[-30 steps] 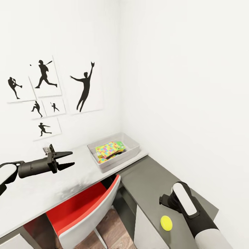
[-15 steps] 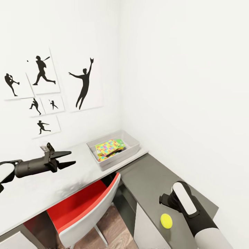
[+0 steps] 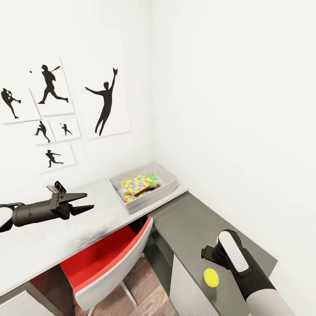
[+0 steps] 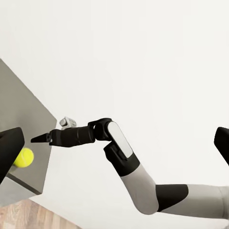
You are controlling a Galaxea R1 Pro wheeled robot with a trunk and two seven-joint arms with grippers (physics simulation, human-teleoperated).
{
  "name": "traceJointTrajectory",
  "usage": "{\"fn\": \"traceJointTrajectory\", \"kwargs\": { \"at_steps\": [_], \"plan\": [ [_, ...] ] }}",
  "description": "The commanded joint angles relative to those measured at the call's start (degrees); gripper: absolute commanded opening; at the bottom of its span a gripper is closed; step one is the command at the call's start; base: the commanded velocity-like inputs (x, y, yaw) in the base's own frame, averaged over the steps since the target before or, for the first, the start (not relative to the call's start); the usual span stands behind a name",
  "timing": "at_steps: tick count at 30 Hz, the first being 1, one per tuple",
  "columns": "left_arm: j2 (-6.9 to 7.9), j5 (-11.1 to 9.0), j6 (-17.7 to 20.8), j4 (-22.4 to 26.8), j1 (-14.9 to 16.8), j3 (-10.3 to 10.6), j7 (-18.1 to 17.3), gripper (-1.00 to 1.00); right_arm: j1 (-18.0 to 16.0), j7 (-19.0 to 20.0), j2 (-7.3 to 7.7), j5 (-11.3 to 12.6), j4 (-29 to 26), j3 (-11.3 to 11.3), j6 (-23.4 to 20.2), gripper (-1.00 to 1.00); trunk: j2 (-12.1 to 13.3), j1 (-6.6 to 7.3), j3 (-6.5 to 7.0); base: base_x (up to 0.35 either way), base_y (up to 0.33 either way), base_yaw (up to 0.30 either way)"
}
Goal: Put all the toys in the child's room - the three board games (two on the bed and one on the table), the two jigsaw puzzles on the table, and the tennis ball on the table - inside the toy box on the table in the child's room.
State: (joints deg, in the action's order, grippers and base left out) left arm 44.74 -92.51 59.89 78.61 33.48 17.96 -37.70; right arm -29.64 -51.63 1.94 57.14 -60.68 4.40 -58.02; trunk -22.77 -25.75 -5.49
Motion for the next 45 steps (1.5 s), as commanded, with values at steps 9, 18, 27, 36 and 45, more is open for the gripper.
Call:
{"fn": "traceJointTrajectory", "kwargs": {
  "at_steps": [9,18,27,36,45],
  "plan": [
    [0.01,0.1,0.1,0.0,0.1,0.1,-0.3,1.0,-0.1,-0.6,-0.15,0.5,0.0,0.2,-0.2,1.0,-0.1,-0.04,-0.98,0.0,0.0,0.0],
    [-0.15,0.1,0.0,0.0,0.1,0.1,-0.3,1.0,-0.1,-0.6,-0.18,0.6,0.0,0.2,-0.2,1.0,-0.1,-0.04,-1.83,0.0,0.0,0.0],
    [-0.26,0.1,0.0,0.0,0.1,0.1,-0.3,1.0,-0.1,-0.6,-0.19,0.6,0.0,0.2,-0.2,1.0,-0.1,-0.04,-2.68,0.0,0.0,0.0],
    [-0.34,0.1,0.0,0.0,0.1,0.1,-0.2,1.0,-0.2,-0.6,-0.26,0.8,0.0,0.2,-0.2,1.0,-0.1,-0.04,-3.53,0.0,0.0,0.0],
    [-0.49,0.1,0.0,0.0,0.1,0.1,-0.2,1.0,-0.2,-0.6,-0.24,0.7,0.0,0.2,-0.2,1.0,-0.1,-0.04,-4.37,0.0,0.0,0.0]
  ]
}}
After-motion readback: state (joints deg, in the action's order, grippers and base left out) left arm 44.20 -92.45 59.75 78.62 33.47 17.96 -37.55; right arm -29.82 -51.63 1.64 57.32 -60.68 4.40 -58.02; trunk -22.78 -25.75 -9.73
